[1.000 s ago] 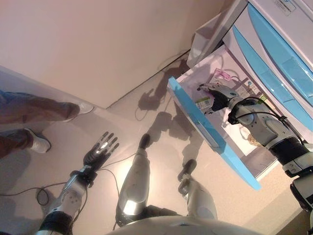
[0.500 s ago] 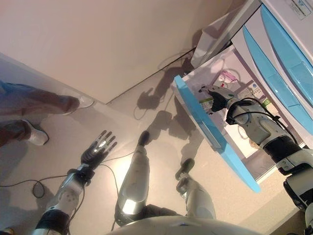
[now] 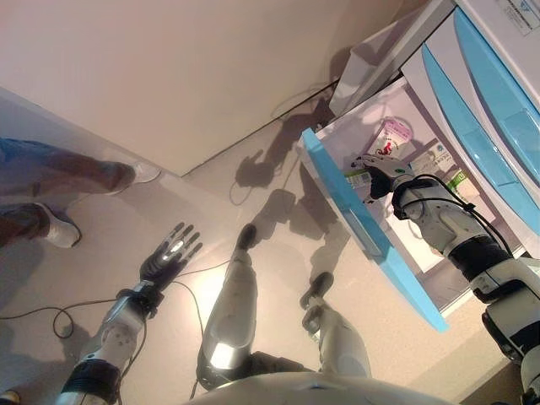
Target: Open the drawer and pick up the medicine
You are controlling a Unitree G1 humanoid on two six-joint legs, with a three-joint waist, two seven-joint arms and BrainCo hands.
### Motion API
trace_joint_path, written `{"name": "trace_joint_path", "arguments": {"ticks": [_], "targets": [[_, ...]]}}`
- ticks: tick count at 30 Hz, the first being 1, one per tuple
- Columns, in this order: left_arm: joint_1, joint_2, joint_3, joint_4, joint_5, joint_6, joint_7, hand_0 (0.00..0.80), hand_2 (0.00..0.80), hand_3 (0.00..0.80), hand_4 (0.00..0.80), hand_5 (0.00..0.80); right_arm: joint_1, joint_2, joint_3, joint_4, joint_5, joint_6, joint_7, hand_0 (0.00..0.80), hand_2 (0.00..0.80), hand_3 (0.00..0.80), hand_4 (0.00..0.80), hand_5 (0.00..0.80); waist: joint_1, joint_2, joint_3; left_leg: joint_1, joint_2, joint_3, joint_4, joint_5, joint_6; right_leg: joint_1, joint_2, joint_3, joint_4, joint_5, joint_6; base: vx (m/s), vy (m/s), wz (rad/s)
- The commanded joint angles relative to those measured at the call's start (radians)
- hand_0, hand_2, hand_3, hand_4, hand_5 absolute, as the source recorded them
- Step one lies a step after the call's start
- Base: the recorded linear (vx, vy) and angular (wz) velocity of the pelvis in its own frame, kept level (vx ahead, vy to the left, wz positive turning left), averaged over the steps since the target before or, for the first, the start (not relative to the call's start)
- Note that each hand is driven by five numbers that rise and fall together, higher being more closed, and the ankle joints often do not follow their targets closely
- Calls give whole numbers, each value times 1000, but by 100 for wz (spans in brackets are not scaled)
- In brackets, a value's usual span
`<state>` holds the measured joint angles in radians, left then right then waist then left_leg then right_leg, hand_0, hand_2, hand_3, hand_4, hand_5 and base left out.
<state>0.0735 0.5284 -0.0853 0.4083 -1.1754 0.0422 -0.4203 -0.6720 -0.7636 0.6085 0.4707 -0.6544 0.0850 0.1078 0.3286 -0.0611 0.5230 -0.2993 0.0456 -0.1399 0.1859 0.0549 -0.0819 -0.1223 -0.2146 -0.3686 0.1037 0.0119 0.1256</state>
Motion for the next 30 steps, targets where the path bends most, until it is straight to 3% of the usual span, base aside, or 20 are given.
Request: {"name": "trace_joint_path", "arguments": {"ticks": [1,10,13,14,17,30], "targets": [[19,50,1,-58,24,6,-12,0,0,0,0,0,-43,-26,56,4,-37,15,-38,0,0,0,0,0,11,-13,-3,-37,-38,42,60,-88,54,-19,-18,21,85,1,34,0,0,0],[19,56,10,-71,26,19,-8,0,0,0,0,0,-47,-11,57,16,-41,17,-34,0,0,0,0,0,17,-12,-3,-42,-39,37,57,-85,55,-26,-18,17,87,4,35,0,0,0],[18,59,12,-77,23,26,-2,0,0,0,0,0,-49,-11,58,16,-39,19,-30,458,458,458,458,458,18,-12,-3,-42,-40,36,56,-85,56,-27,-17,15,87,5,35,0,0,0],[21,60,14,-80,23,28,-1,0,0,0,0,0,-49,-13,58,16,-40,17,-29,515,515,515,515,515,18,-13,-3,-43,-40,36,56,-85,56,-26,-17,14,86,5,35,0,0,0],[22,62,14,-83,24,29,0,0,0,0,0,0,-48,-14,60,15,-41,17,-29,800,800,800,800,800,20,-16,-3,-47,-40,35,59,-85,56,-29,-15,13,87,6,35,0,0,0],[17,67,17,-86,23,30,4,0,0,0,0,0,-48,-8,64,14,-45,24,-33,800,800,800,800,800,21,-24,-3,-59,-40,31,64,-88,58,-40,-11,13,88,11,36,0,0,0]]}}
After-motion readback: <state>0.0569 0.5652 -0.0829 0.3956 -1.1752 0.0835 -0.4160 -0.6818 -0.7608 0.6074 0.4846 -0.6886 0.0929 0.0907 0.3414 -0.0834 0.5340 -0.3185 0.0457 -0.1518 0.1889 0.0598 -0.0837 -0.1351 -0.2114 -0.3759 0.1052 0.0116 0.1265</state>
